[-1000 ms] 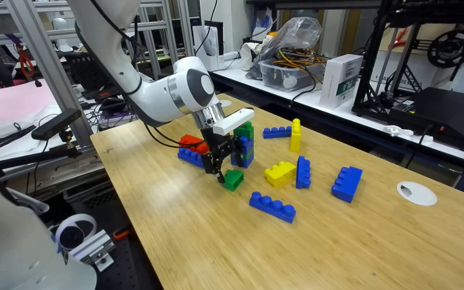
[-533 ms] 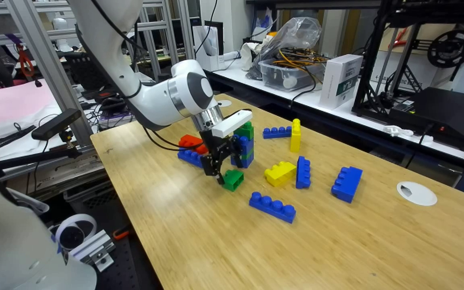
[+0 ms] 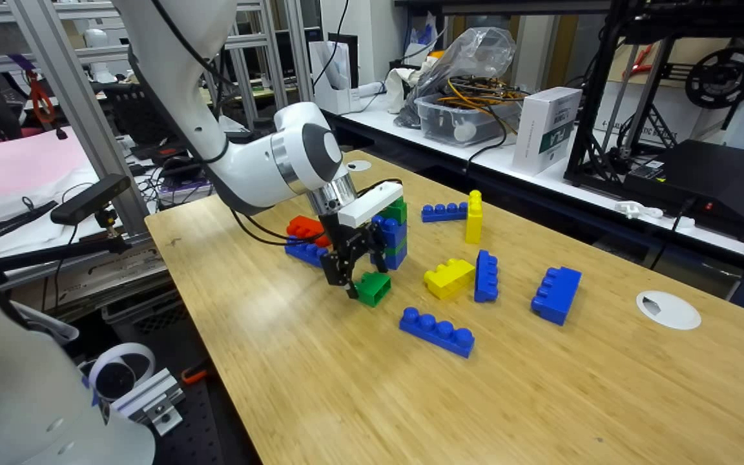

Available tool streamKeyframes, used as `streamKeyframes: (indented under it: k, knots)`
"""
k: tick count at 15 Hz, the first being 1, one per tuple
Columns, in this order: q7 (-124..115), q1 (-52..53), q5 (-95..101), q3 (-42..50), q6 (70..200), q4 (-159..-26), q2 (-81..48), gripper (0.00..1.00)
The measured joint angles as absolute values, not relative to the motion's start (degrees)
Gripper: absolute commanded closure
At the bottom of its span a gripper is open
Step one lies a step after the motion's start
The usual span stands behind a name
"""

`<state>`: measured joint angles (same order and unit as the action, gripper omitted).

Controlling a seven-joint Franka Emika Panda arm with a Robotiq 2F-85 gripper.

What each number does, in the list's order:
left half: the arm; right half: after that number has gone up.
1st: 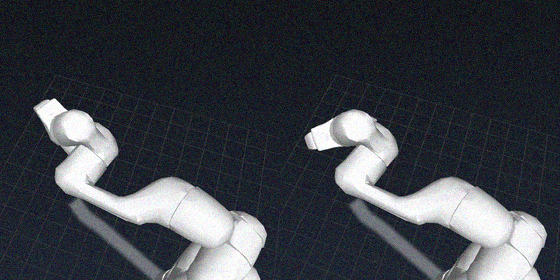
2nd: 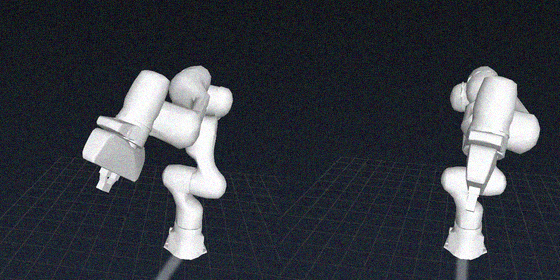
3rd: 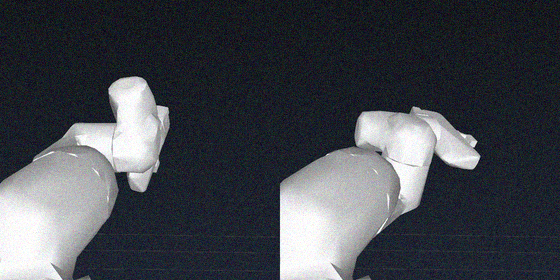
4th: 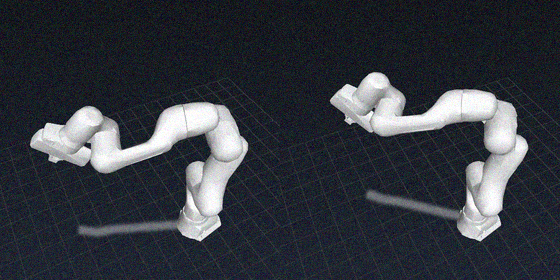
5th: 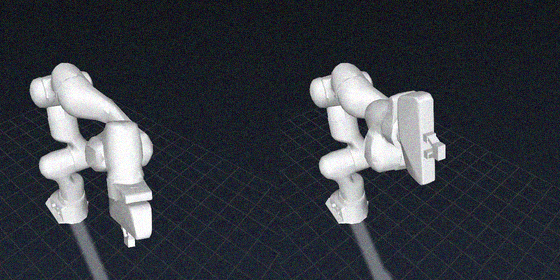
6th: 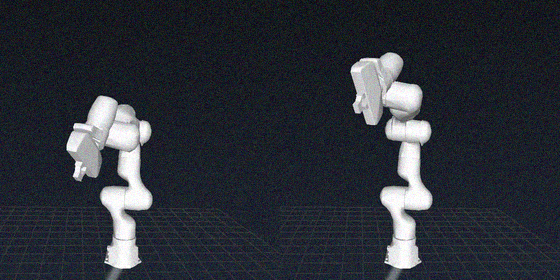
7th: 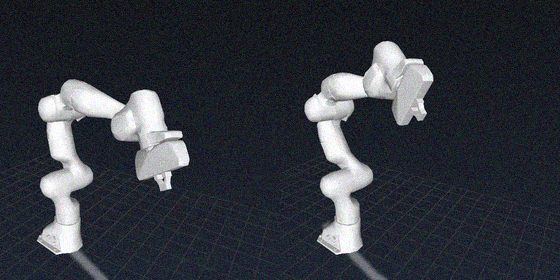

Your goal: Put the green blocks on top of the stack

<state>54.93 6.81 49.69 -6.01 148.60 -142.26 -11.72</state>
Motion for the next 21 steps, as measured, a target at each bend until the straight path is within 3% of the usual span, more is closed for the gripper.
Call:
streamKeyframes:
  k: [3,10,15,21]
  knots:
    - [53.2,6.8,51.7,-6.0,149.1,-142.3,-11.8,0.56]
    - [51.2,5.9,49.4,-6.0,149.2,-142.5,-11.3,0.56]
    - [61.7,2.8,26.1,-6.1,146.2,-144.4,-4.4,0.56]
    - [68.4,3.1,6.4,-5.2,133.3,-143.7,7.8,0.56]
